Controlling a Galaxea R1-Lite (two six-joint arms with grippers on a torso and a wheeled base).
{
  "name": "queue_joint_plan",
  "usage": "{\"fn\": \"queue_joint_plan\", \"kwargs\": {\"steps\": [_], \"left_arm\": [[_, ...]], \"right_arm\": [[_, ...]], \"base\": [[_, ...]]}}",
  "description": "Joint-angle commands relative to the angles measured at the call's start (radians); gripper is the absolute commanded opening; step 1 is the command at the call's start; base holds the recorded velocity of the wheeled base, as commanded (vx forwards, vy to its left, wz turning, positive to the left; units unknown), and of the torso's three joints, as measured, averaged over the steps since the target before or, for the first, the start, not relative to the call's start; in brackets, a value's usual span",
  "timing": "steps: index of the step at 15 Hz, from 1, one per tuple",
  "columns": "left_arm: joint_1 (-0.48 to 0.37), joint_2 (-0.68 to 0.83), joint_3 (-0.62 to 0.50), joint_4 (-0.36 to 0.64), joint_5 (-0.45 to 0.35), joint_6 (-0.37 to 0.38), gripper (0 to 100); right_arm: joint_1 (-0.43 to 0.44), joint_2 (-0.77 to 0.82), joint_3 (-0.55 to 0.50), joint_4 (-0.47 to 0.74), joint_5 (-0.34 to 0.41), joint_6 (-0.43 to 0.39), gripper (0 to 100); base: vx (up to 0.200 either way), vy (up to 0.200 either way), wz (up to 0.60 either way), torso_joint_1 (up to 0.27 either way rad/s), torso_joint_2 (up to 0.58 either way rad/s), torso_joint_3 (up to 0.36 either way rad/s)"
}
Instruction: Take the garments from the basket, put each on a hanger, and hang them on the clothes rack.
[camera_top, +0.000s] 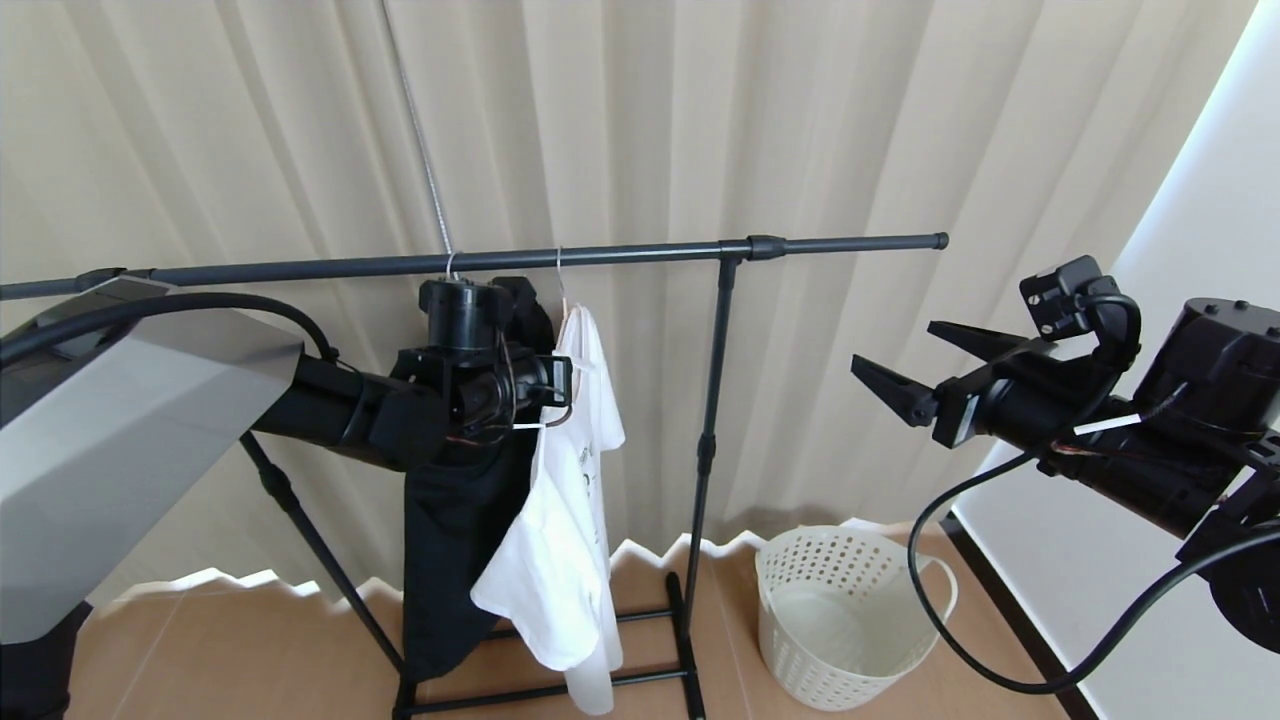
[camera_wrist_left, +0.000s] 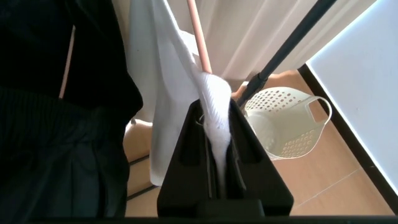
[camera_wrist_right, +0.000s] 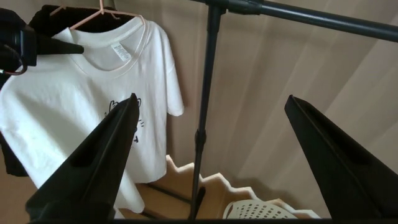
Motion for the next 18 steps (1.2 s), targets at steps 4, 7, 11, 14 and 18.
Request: {"fn": "queue_joint_plan", "kwargs": {"steps": [4,7,11,14,18], "left_arm": [[0.005,-0.125,0.100,0.004,-0.001,-0.005,100],[0.005,-0.493,0.352,0.015,0.000,0.004,100],[0.007,-1.025,0.738,0.182,0.054,0.037,100],[0.002,-1.377,1.093,0.265,0.155,0.047,100],[0.033,-1.828,1.330,0.442,0.264,0.098,100]], "right_arm": [[0.000,-0.006,-0.003,-0.004,0.001,0.000,100],[0.000,-0.127,0.003,0.012,-0.021,0.003,100],[0.000,-0.445,0.151,0.285,-0.125,-0.006,100],[0.000,-0.848,0.487,0.478,-0.160,-0.031,100],[-0.006,-1.405,0.614,1.009,-0.226,-0.086,100]], "base": [[0.000,0.000,0.00,0.000,0.00,0.000],[0.000,0.000,0.00,0.000,0.00,0.000],[0.000,0.000,0.00,0.000,0.00,0.000],[0.000,0.000,0.00,0.000,0.00,0.000],[0.000,0.000,0.00,0.000,0.00,0.000]]}}
